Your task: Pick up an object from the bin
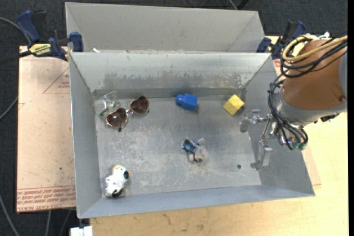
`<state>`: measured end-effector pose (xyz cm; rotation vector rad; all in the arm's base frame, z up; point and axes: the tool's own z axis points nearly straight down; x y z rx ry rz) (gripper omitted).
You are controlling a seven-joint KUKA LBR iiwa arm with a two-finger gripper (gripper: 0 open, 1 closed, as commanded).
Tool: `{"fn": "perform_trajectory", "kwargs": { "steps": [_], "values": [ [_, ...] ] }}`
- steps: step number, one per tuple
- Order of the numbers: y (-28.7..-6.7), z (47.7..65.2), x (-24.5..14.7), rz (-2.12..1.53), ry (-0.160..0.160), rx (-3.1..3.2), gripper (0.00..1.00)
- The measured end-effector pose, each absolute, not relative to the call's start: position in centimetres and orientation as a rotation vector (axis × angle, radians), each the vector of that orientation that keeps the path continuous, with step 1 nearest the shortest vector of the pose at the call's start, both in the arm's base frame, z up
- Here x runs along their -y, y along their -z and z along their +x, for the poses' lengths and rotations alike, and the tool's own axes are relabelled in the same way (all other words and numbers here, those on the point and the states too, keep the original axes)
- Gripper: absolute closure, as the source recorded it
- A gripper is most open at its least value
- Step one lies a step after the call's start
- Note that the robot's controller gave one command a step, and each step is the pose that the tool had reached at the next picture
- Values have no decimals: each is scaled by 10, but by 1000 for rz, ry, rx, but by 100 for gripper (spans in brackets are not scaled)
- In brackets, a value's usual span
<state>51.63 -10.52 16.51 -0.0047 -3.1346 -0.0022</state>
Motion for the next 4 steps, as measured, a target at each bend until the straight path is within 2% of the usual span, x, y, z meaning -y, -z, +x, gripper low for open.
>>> {"fn": "perform_trajectory", "kwargs": {
  "steps": [1,2,3,4],
  "values": [
    [-170,518,105,0,0,3142,0],
    [-150,517,68,92,-3,3144,0],
    [-125,540,36,407,1,3119,0],
    [-115,523,22,288,2,3130,0]
  ]
}}
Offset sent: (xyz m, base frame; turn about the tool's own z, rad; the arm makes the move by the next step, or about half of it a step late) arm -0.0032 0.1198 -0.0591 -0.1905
